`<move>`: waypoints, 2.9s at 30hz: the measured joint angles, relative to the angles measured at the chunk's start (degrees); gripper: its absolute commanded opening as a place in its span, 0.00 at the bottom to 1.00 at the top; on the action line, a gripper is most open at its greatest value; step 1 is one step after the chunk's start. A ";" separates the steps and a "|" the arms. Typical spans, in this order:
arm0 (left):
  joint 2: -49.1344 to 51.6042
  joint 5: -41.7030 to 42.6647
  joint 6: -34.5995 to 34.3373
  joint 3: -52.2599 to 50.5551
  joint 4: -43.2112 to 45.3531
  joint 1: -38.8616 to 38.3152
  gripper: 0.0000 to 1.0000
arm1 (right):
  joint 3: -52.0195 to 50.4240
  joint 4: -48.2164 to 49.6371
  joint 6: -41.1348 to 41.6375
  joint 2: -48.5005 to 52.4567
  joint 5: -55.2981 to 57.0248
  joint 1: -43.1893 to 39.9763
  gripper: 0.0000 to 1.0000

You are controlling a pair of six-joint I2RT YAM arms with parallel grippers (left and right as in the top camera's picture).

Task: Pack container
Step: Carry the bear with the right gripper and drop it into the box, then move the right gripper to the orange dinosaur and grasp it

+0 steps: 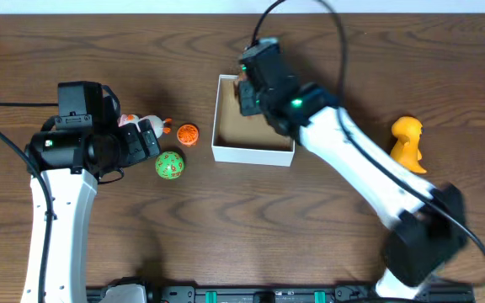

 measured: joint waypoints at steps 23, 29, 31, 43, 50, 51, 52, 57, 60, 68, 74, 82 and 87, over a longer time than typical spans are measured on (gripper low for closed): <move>0.00 0.00 0.00 0.00 0.00 0.00 0.98 | -0.70 7.23 -0.33 14.34 -6.51 -0.20 0.84; 0.00 0.02 0.00 0.00 0.00 0.00 0.98 | -0.70 6.34 -3.19 10.23 -6.40 -1.64 0.86; 0.00 0.02 0.00 0.00 -0.02 0.00 0.98 | -0.70 5.88 -4.15 7.89 -6.29 -2.01 0.86; 0.00 0.02 0.00 0.00 0.00 0.00 0.98 | -0.66 -0.15 -8.24 -5.01 -4.94 -6.58 0.86; 0.00 0.04 0.00 0.00 -0.04 0.00 0.98 | -0.61 -13.62 -5.97 -11.39 0.39 -14.47 0.90; 0.00 0.04 0.00 0.02 -0.02 0.00 0.98 | -0.55 -15.78 -5.14 -12.22 0.79 -16.57 0.92; 0.00 0.04 0.00 0.02 -0.04 0.00 0.98 | -0.48 -17.84 -4.46 -12.79 1.14 -18.58 0.94; 0.00 0.02 0.00 0.02 0.00 0.00 0.98 | -1.20 -25.66 -1.79 -13.55 2.47 -30.91 0.97; 0.00 0.02 0.00 0.02 0.00 0.00 0.98 | -4.44 -26.93 -1.22 -13.55 2.12 -37.27 0.97; 0.00 0.02 0.00 0.02 -0.02 0.00 0.98 | -17.79 -20.81 -1.01 -13.53 -1.92 -45.31 0.96; 0.00 0.00 0.00 0.02 0.00 0.00 0.98 | -28.89 -9.53 -1.64 -13.53 -2.54 -45.33 0.94; 0.02 0.02 0.00 0.02 -0.02 0.00 0.98 | -36.72 -0.15 -2.29 -13.53 -1.05 -45.38 0.65; 0.02 0.02 0.00 0.02 -0.02 0.00 0.98 | -37.13 0.46 -1.46 -13.53 0.02 -45.48 0.71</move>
